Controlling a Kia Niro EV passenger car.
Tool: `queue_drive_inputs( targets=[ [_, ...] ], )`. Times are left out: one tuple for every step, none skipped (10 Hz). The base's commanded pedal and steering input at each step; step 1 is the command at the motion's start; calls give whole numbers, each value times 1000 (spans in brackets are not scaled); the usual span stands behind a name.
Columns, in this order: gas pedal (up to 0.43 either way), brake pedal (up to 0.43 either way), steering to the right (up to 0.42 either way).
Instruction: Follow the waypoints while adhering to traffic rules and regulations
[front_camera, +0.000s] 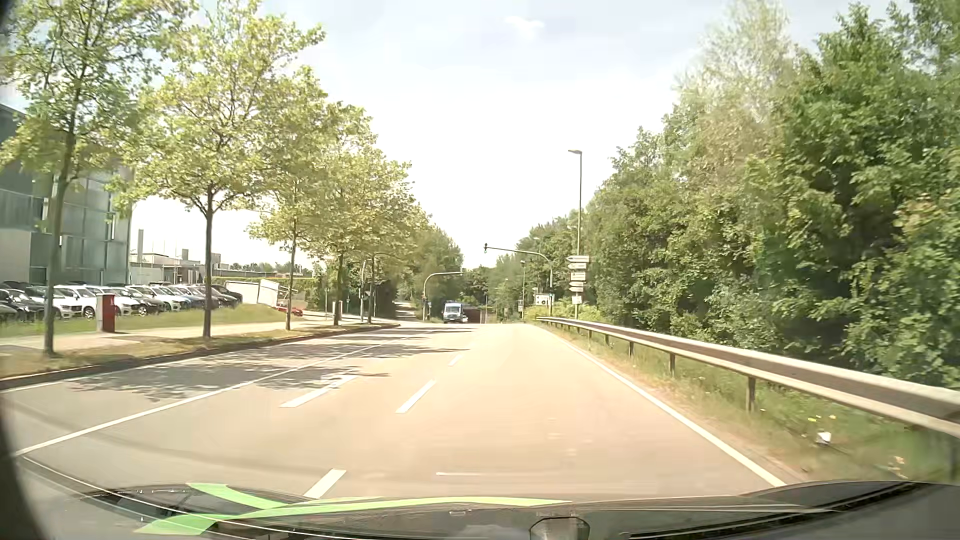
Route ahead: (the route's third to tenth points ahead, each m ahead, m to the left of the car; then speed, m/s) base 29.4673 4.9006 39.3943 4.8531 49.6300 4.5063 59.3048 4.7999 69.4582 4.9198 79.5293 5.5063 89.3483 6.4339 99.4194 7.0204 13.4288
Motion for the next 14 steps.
queue_drive_inputs(
  targets=[
    [138, 0, -2],
    [138, 0, -2],
    [138, 0, -2],
    [138, 0, -2],
    [138, 0, -1],
    [138, 0, -2],
    [138, 0, -2],
    [138, 0, -1],
    [138, 0, -1],
    [138, 0, -1],
    [138, 0, -2],
    [138, 0, -2],
    [138, 0, -3],
    [138, 0, -3]
  ],
)
